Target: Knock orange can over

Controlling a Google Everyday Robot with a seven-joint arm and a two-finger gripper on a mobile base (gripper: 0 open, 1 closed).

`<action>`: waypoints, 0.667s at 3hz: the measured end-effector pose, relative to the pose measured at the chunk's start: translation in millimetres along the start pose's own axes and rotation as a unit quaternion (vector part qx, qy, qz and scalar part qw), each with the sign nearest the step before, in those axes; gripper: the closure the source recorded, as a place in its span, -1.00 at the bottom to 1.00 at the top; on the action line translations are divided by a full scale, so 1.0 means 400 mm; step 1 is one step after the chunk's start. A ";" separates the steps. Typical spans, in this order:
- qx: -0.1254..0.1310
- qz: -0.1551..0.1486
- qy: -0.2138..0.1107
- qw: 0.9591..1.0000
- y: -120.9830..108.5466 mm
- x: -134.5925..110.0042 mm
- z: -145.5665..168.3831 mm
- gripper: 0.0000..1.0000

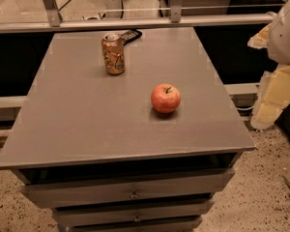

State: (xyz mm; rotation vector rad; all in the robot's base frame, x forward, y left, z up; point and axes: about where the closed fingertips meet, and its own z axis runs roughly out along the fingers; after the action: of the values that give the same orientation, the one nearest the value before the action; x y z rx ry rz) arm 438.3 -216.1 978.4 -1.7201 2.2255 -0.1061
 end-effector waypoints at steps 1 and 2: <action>0.000 0.000 0.000 1.000 0.000 0.000 0.000 -1.00; 0.009 -0.013 -0.026 1.000 -0.026 -0.047 0.022 -1.00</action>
Offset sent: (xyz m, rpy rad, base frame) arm 0.0502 0.0480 -0.0104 0.1134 -0.0833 0.1040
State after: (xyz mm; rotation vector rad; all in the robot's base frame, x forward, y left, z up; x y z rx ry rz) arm 455.0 -199.7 976.6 -1.7229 2.1592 -0.0850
